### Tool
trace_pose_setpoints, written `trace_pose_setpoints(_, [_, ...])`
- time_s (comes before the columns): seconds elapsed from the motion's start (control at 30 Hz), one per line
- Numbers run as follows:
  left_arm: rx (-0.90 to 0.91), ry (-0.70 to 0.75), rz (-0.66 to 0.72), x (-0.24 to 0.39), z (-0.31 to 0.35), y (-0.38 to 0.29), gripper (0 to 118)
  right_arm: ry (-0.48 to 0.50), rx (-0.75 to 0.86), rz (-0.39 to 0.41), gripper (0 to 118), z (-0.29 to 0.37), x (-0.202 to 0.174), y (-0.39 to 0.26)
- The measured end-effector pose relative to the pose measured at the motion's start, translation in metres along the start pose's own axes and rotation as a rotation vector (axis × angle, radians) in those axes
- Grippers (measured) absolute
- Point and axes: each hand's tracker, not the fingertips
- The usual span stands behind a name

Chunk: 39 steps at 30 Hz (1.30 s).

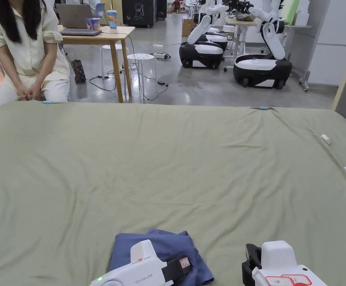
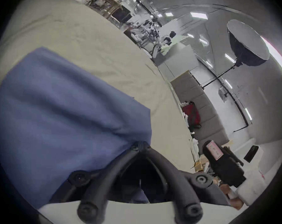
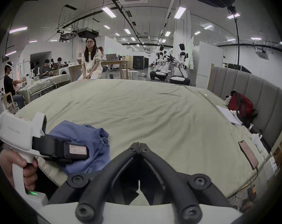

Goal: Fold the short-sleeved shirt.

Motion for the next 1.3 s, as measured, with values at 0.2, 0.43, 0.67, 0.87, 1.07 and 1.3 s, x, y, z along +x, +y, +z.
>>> trace_pose_setpoints(0.2, [0.118, 0.021, -0.139, 0.005, 0.09, 0.013, 0, 0.168, -0.053, -0.026, 0, -0.018, -0.03, 0.009])
trace_pose_setpoints(0.43, [0.15, 0.091, -0.08, -0.04, 0.145, 0.002, 0, 0.451, -0.184, -0.235, 0, -0.076, -0.063, -0.01])
trace_pose_setpoints(0.67, [0.146, 0.052, 0.022, -0.078, 0.147, 0.007, 76, 0.414, -0.237, -0.283, 0, -0.096, -0.049, -0.027])
trace_pose_setpoints(0.87, [0.113, -0.083, 0.187, -0.107, 0.111, 0.021, 106, 0.405, -0.243, -0.242, 0, -0.098, -0.049, -0.025])
trace_pose_setpoints(1.07, [0.125, -0.202, 0.401, -0.143, 0.06, 0.013, 56, 0.399, -0.231, -0.217, 0, -0.1, -0.049, -0.026])
trace_pose_setpoints(1.3, [0.112, -0.126, 0.411, -0.095, 0.066, 0.014, 29, 0.399, -0.232, -0.204, 0, -0.097, -0.048, -0.023])
